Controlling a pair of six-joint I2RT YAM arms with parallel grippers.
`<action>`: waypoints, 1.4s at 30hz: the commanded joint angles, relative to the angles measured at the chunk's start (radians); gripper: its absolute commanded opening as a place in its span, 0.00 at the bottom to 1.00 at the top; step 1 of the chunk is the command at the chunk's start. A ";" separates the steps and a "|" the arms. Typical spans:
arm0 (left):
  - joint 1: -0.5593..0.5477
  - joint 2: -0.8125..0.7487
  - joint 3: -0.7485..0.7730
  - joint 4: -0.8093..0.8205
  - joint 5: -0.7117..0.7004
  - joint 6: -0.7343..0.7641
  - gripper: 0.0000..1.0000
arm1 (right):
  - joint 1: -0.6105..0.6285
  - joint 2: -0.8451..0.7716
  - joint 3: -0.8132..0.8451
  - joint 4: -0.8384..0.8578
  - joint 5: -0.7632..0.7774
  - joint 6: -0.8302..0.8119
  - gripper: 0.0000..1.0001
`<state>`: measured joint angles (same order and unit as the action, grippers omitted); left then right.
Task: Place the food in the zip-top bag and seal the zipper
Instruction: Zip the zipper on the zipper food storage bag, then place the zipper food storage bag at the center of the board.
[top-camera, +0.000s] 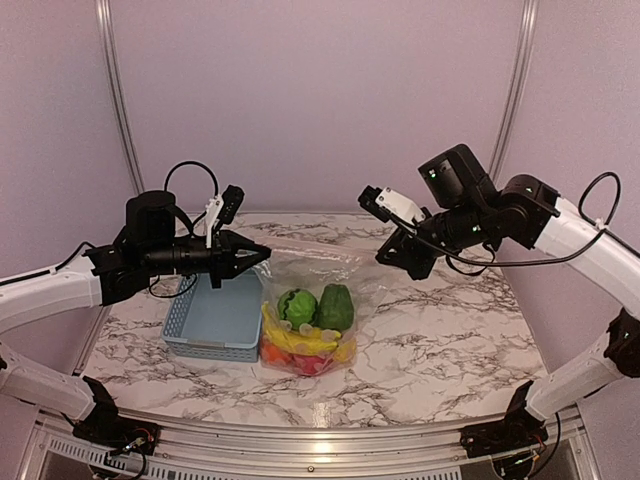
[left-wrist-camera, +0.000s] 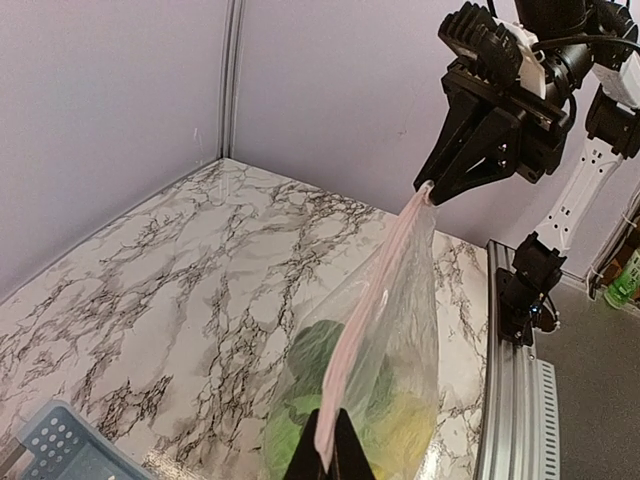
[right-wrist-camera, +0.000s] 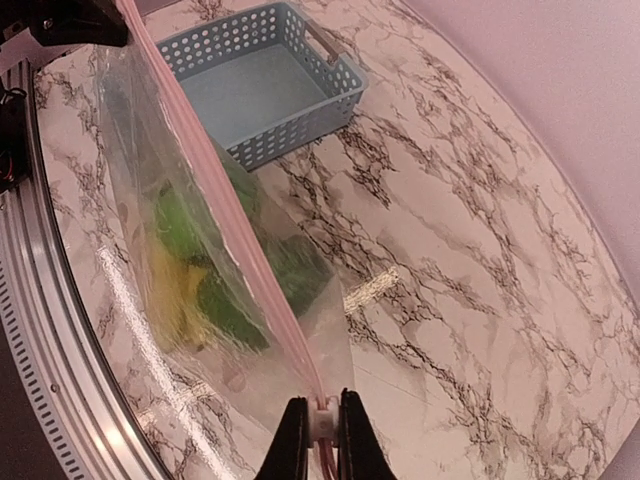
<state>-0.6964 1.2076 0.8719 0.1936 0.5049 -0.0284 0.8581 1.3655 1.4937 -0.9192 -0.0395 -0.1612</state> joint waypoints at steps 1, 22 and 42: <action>0.031 -0.016 -0.017 -0.013 -0.048 0.016 0.00 | -0.035 -0.058 -0.050 -0.114 0.124 -0.002 0.06; 0.042 0.033 -0.010 0.026 -0.030 -0.007 0.00 | -0.034 -0.066 -0.035 -0.097 0.101 -0.001 0.42; 0.043 -0.073 0.045 -0.133 -0.168 0.043 0.99 | -0.267 0.132 0.279 0.152 -0.080 0.072 0.66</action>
<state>-0.6582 1.1919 0.8650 0.1650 0.3878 -0.0349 0.6785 1.4853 1.7184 -0.8742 -0.1066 -0.1593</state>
